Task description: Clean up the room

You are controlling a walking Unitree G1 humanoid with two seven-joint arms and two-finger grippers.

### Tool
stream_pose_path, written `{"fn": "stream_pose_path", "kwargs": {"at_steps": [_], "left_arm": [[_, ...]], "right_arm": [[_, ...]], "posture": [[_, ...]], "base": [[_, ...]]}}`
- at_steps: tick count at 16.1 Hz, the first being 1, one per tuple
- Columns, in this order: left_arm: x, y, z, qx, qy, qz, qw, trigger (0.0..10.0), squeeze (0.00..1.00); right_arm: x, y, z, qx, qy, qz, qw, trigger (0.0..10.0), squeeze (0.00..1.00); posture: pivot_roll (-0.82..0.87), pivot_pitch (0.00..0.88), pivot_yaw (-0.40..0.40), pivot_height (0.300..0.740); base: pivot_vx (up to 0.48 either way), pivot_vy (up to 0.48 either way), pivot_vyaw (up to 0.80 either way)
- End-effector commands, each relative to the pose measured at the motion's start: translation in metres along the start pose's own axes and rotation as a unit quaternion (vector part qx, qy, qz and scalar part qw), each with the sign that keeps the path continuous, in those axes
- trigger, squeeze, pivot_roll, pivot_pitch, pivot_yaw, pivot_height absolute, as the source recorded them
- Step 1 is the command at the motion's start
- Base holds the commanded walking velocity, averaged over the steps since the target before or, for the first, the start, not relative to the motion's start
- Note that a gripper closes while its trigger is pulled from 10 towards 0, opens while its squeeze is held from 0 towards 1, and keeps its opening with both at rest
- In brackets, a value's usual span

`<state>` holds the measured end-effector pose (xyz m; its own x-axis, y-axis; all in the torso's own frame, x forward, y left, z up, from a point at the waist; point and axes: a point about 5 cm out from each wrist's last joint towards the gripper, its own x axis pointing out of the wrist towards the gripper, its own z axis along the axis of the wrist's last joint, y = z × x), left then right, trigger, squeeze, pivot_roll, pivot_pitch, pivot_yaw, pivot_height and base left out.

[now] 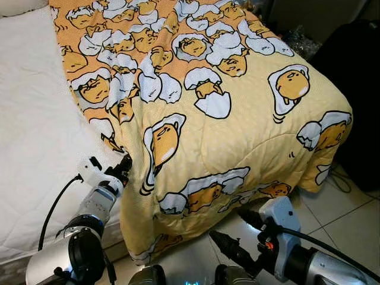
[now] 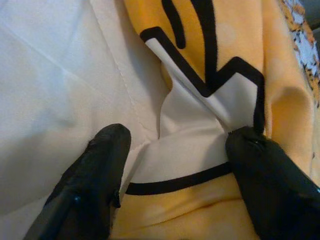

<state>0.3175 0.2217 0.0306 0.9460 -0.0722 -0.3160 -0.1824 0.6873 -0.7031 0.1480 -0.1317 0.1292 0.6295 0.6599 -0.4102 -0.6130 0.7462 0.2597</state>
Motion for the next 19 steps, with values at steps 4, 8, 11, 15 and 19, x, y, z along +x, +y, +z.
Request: {"fn": "stream_pose_path", "kwargs": {"at_steps": [4,8,11,15,19], "left_arm": [[-0.001,0.003,-0.004,0.06,0.02,0.018,0.998,0.0,0.0],[0.001,-0.001,-0.006,0.083,0.033,0.006,0.996,0.0,0.0],[0.001,-0.003,-0.01,0.094,0.044,0.002,0.995,0.0,0.0],[0.001,-0.005,-0.017,0.172,0.063,0.001,0.983,0.0,0.0],[0.002,-0.001,-0.006,0.263,0.044,0.06,0.962,0.0,0.0]], "right_arm": [[0.0,0.001,-0.003,0.003,0.002,-0.001,1.0,10.0,0.0],[0.0,0.004,-0.005,0.002,0.006,0.012,1.0,10.0,0.0],[0.0,0.002,-0.004,-0.001,0.008,0.022,1.0,10.0,0.0],[0.002,-0.002,-0.004,-0.005,0.005,0.014,1.0,10.0,0.0],[0.003,-0.003,-0.004,-0.005,0.003,0.005,1.0,10.0,0.0]], "posture": [[-0.31,0.158,0.08,0.74],[-0.3,0.156,0.081,0.74],[-0.29,0.147,0.075,0.74],[-0.29,0.133,0.078,0.74],[-0.28,0.127,0.082,0.74]], "base": [[0.0,0.0,0.0],[0.0,0.0,0.0],[0.0,0.0,0.0],[0.0,0.0,0.0],[0.0,0.0,0.0]]}}
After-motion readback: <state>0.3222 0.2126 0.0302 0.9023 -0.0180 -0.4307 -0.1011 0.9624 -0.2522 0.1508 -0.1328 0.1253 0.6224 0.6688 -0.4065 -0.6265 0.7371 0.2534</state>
